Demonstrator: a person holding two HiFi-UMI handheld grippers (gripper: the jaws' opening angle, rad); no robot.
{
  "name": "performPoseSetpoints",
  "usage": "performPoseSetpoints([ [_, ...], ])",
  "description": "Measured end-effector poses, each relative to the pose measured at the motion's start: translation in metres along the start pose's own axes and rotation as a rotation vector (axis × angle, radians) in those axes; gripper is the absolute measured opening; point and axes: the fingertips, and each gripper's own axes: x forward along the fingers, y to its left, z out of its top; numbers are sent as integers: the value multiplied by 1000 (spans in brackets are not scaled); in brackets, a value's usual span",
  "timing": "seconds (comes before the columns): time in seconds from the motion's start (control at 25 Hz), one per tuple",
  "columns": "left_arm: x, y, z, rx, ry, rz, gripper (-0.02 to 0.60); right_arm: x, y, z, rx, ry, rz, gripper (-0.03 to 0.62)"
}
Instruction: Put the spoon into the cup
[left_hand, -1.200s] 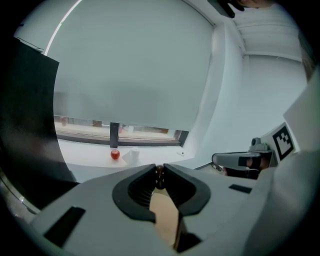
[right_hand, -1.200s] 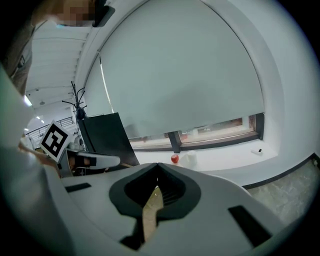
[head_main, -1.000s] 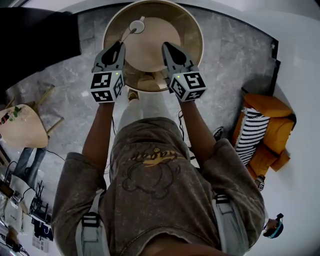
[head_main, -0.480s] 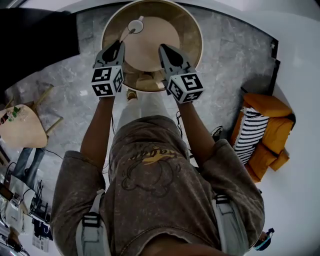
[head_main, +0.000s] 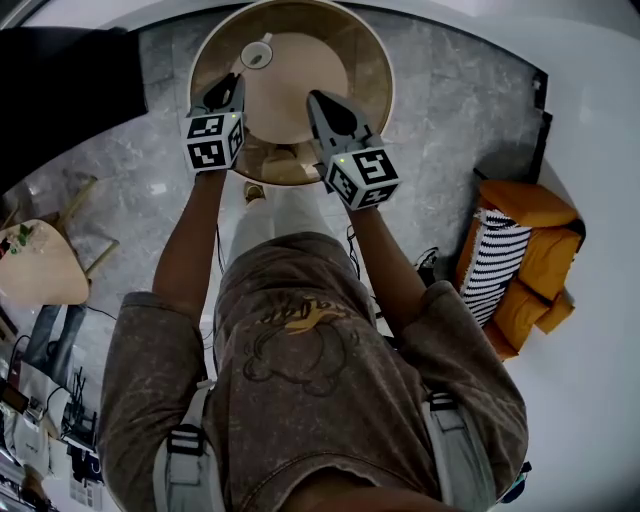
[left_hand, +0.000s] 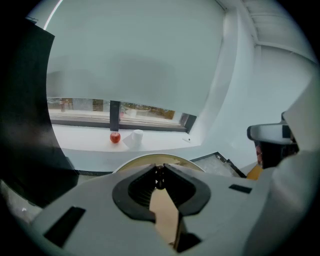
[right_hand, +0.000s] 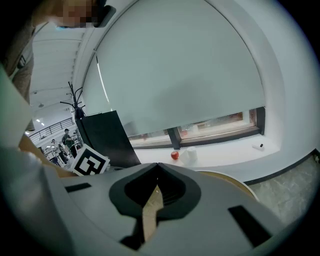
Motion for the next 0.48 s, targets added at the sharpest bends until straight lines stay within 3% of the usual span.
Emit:
performPoseSetpoints([
  [0.48,62,15,-37,-14,109,30,60,-4,-12,-4,13,19,-10,14],
])
